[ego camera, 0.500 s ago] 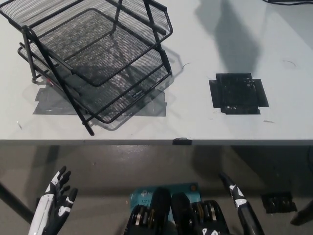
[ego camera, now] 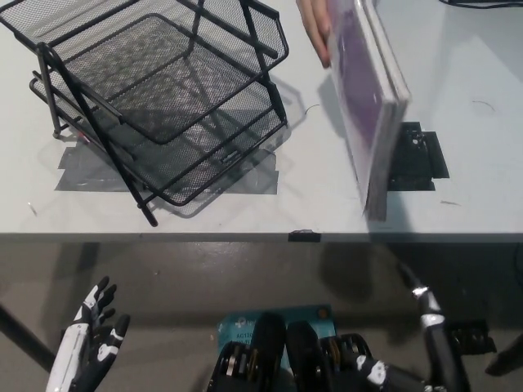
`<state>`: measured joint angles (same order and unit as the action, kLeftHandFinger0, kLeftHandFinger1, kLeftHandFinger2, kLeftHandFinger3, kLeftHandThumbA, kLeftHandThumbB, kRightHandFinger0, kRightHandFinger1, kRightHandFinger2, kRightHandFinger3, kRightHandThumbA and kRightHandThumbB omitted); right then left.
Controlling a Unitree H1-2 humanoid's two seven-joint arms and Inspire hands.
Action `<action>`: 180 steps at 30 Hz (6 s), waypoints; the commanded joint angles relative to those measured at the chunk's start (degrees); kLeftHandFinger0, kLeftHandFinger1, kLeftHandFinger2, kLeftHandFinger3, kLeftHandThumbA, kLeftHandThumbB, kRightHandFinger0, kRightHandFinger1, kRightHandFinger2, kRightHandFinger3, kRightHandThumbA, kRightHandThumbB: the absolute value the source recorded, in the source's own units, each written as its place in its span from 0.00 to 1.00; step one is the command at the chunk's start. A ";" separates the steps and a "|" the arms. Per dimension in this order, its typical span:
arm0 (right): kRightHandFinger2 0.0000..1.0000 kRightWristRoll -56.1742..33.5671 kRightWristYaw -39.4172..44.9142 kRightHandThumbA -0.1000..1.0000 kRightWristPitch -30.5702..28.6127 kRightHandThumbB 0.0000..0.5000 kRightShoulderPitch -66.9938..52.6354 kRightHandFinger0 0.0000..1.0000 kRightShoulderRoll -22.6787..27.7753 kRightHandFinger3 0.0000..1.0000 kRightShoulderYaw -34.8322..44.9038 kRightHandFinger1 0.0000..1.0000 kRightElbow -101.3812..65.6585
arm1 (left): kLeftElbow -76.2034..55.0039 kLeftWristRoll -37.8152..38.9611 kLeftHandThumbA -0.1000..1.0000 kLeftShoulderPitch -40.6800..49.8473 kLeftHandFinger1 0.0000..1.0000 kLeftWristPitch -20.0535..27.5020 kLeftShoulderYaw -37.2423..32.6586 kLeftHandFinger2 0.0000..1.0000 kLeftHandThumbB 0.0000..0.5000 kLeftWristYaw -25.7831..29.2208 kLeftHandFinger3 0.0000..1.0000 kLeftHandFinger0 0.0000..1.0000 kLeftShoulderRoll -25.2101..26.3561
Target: A person hands a notebook to the robot and the robot grabs it with its right hand and places it in the file tray kept in the centre of the desk infront of it.
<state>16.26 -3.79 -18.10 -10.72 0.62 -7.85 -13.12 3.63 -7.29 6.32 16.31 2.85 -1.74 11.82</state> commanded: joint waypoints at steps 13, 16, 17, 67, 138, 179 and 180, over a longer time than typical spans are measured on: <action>1.00 2.46 -2.42 1.00 0.98 0.47 9.15 1.00 -2.61 1.00 6.26 1.00 -14.07 | -0.37 -0.06 0.82 0.00 1.00 3.39 0.87 1.00 0.86 1.13 1.00 0.96 -0.16; 1.00 2.25 -1.91 1.00 4.15 0.50 12.00 1.00 -3.58 1.00 6.52 1.00 -13.48 | -0.68 0.23 0.82 0.29 1.00 3.06 1.06 1.00 0.86 0.93 1.00 0.97 -0.10; 1.00 1.98 -1.59 1.00 5.68 0.51 13.00 1.00 -3.97 1.00 6.48 1.00 -13.39 | -0.80 0.03 0.83 0.53 1.00 2.90 1.13 1.00 0.87 1.02 1.00 0.97 -0.12; 0.80 -6.58 -8.79 0.76 10.13 0.18 44.36 0.48 -7.98 0.90 12.22 0.66 28.49 | -1.38 -0.52 0.85 0.10 1.00 3.10 1.85 1.00 0.87 1.20 1.00 0.97 0.18; 0.00 15.78 -17.41 0.91 7.46 0.00 60.82 0.00 2.02 0.02 0.73 0.00 14.74 | -0.11 -1.22 0.88 -2.07 1.00 2.83 1.77 1.00 0.85 0.89 1.00 0.96 0.76; 0.08 42.39 -41.20 0.71 -5.13 0.03 76.59 0.00 9.16 0.01 -20.66 0.00 42.84 | -0.04 0.28 0.91 -0.92 1.00 5.03 1.32 1.00 0.77 0.08 1.00 0.94 1.35; 0.07 43.29 -41.93 0.71 -5.05 0.02 76.73 0.00 9.30 0.00 -21.34 0.00 43.36 | -0.11 0.41 0.91 -0.89 1.00 5.07 1.33 1.00 0.77 0.03 1.00 0.94 1.36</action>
<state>51.25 -33.43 -17.84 59.77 8.59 -26.39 27.90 4.63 -7.52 5.18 17.81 4.01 -1.78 12.09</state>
